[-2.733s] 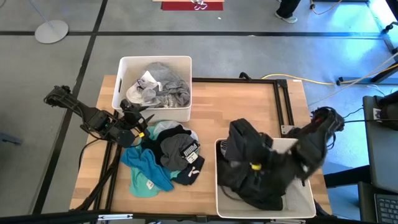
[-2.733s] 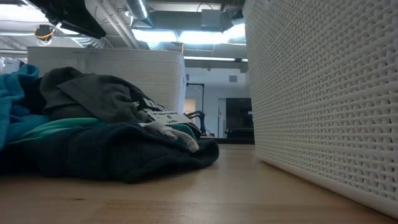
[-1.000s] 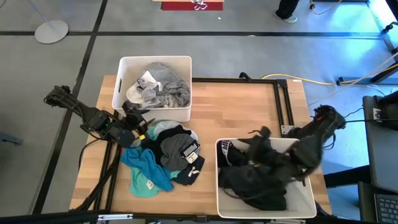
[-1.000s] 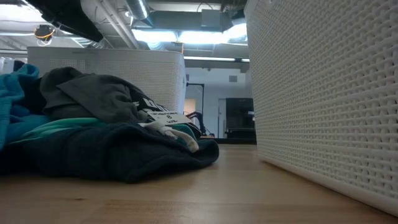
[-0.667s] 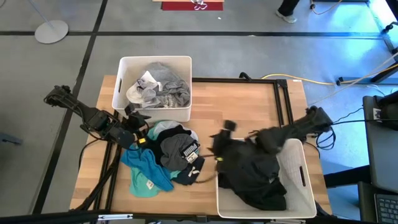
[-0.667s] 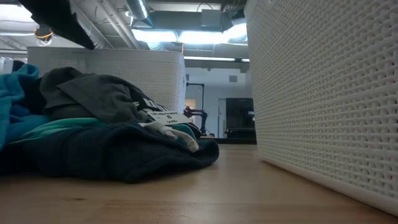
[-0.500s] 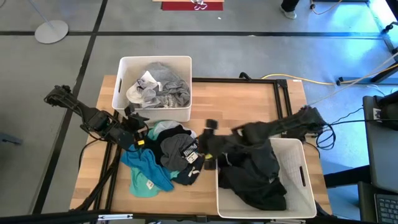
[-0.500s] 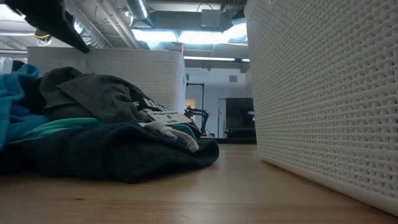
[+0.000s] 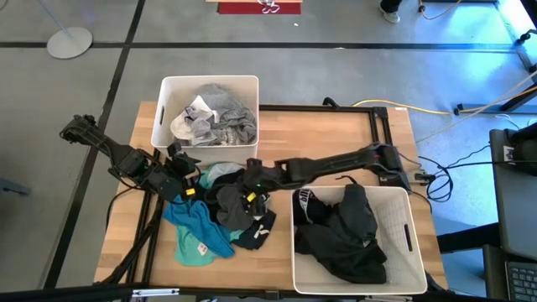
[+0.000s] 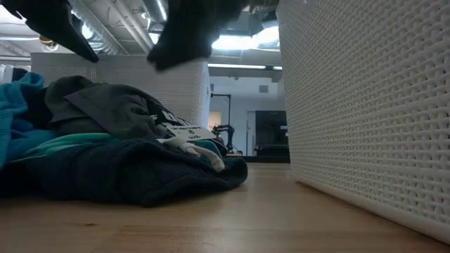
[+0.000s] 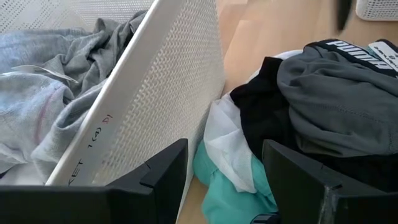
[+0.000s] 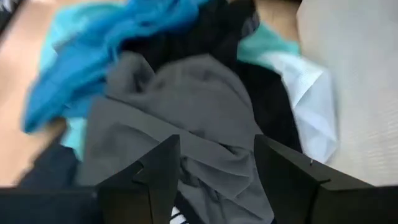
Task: Sort clothes
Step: Put the gray underwear into the bottom right laundry bin
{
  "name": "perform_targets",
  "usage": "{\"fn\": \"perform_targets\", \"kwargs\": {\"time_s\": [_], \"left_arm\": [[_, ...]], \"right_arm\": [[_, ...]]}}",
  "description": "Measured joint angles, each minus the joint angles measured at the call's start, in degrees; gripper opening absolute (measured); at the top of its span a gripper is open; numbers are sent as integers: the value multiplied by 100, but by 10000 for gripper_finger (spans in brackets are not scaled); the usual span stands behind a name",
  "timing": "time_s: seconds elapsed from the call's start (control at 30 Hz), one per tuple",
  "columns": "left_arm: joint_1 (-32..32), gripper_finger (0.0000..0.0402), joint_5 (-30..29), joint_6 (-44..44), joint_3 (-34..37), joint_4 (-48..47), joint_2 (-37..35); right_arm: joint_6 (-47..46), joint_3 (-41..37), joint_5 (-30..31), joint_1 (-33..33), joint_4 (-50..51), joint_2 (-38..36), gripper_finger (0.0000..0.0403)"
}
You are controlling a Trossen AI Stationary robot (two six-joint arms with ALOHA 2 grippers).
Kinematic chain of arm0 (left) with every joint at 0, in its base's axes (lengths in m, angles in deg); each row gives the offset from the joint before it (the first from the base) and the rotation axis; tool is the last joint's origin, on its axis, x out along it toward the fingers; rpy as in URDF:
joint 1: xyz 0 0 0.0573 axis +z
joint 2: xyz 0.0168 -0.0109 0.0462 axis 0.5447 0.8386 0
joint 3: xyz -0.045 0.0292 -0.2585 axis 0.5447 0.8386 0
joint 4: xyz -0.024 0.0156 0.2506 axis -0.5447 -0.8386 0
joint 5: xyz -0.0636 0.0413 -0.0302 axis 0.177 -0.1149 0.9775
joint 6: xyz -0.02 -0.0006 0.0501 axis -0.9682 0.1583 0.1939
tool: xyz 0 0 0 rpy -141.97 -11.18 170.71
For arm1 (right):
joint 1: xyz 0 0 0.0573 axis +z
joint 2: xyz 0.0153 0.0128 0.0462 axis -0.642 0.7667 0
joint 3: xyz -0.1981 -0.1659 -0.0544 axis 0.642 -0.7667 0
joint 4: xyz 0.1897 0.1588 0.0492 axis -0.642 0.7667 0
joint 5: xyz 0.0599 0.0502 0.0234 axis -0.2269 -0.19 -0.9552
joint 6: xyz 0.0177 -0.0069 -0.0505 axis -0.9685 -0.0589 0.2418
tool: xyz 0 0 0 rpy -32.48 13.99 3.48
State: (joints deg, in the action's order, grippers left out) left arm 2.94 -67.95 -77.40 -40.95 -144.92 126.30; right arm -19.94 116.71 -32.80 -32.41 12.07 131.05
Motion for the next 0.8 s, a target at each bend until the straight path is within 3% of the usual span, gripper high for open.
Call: {"fn": "perform_targets", "kwargs": {"time_s": [0.2,0.57,0.67,0.8], "left_arm": [[0,196,-2,2,0,3,0],[2,196,-41,1,0,47,0],[4,196,-43,2,0,48,0],[4,196,-45,2,0,49,0]], "right_arm": [[256,0,-440,-171,-86,504,205],[647,0,-457,-171,-773,755,200],[635,0,-459,-195,-765,755,174],[556,0,-443,-199,-772,796,109]]}}
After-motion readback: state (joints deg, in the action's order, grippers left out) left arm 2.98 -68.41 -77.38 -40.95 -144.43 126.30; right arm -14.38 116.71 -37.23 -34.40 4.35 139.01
